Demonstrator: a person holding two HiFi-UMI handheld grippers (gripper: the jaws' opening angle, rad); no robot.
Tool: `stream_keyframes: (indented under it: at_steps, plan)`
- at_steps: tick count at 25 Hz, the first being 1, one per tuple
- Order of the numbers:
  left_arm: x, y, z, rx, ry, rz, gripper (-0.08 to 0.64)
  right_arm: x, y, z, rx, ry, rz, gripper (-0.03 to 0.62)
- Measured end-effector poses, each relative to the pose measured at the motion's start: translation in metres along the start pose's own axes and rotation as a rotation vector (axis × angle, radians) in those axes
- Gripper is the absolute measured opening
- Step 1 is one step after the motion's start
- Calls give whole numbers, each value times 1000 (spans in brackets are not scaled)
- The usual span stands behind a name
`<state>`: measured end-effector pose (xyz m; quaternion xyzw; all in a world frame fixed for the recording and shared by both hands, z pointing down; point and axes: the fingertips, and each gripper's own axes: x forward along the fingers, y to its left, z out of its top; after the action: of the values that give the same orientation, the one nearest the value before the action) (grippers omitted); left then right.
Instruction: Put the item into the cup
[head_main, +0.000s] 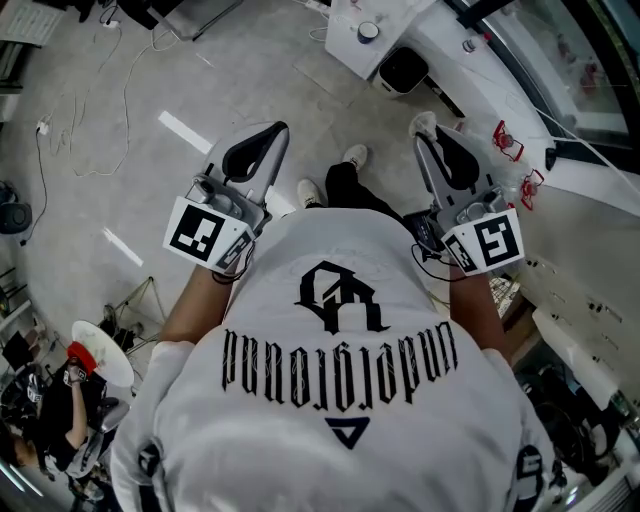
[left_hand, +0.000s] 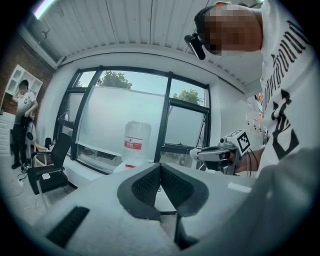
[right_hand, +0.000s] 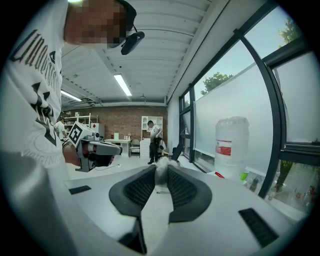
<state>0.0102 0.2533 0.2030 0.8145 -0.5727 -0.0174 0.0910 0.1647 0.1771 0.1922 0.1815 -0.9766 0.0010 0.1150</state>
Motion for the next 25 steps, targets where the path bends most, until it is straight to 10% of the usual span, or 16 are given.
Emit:
stream_keyframes:
  at_steps: [25]
  plan:
    - [160, 73, 18, 0, 39, 30, 12, 83, -156, -1, 27, -4, 37, 80]
